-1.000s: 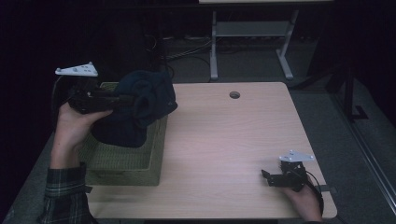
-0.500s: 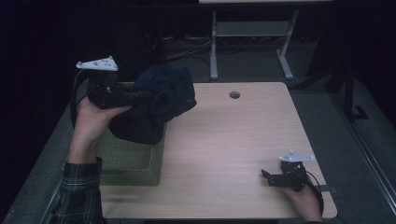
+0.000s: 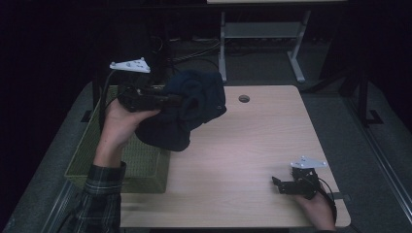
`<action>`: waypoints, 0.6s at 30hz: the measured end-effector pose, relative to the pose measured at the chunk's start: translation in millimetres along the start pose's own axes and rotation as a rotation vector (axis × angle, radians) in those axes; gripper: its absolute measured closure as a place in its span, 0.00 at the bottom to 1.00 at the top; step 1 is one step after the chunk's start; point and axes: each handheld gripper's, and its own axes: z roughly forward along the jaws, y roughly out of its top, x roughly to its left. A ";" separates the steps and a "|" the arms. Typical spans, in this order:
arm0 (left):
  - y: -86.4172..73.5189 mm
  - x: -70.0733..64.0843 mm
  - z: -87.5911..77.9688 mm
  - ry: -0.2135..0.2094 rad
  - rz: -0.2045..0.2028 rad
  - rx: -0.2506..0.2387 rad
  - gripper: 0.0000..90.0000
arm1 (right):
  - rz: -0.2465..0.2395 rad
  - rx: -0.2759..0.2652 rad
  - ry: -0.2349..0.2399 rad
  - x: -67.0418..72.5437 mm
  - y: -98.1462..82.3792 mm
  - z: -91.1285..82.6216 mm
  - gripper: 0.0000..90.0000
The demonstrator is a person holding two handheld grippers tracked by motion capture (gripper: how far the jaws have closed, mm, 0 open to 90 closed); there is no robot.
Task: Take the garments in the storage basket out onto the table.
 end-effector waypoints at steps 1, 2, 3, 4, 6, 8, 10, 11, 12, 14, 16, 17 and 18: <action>0.0 0.0 0.0 0.000 0.000 0.000 0.80 | 0.000 0.000 0.000 0.0 0.0 0.0 0.10; 0.3 -2.8 7.0 -0.011 0.001 0.002 0.80 | 0.000 0.000 0.000 0.0 0.0 0.0 0.10; 0.3 -2.8 7.0 -0.011 0.001 0.002 0.80 | 0.000 0.000 0.000 0.0 0.0 0.0 0.10; 0.0 -5.0 13.7 -0.021 0.001 0.002 0.80 | 0.000 0.000 0.000 0.0 0.0 0.0 0.10; 0.1 -7.8 19.5 -0.026 0.003 0.004 0.80 | 0.001 0.001 0.000 0.1 0.0 -0.1 0.10; 0.4 -11.4 24.8 -0.033 0.005 0.001 0.80 | 0.001 0.000 0.000 0.1 0.0 0.0 0.10; 0.3 -14.4 30.3 -0.045 0.000 -0.006 0.80 | 0.001 0.000 0.000 0.1 0.0 0.0 0.10; 0.0 -15.8 33.2 -0.050 -0.002 -0.007 0.80 | 0.000 0.001 0.000 0.0 0.0 0.0 0.10; -0.4 -17.0 36.2 -0.053 -0.003 -0.006 0.80 | 0.001 0.001 0.000 0.1 0.0 -0.1 0.10; -1.9 -19.5 42.7 -0.057 -0.004 -0.003 0.80 | 0.001 0.001 0.000 0.1 0.0 -0.1 0.10; -3.2 -20.9 47.4 -0.062 -0.008 -0.004 0.80 | 0.001 0.001 0.000 0.0 0.0 -0.1 0.10; -3.8 -21.8 50.3 -0.068 -0.008 0.000 0.80 | 0.000 0.001 0.000 0.0 0.0 -0.1 0.10; -4.3 -22.6 52.1 -0.068 -0.011 0.000 0.80 | 0.001 0.001 0.001 0.0 0.0 -0.1 0.10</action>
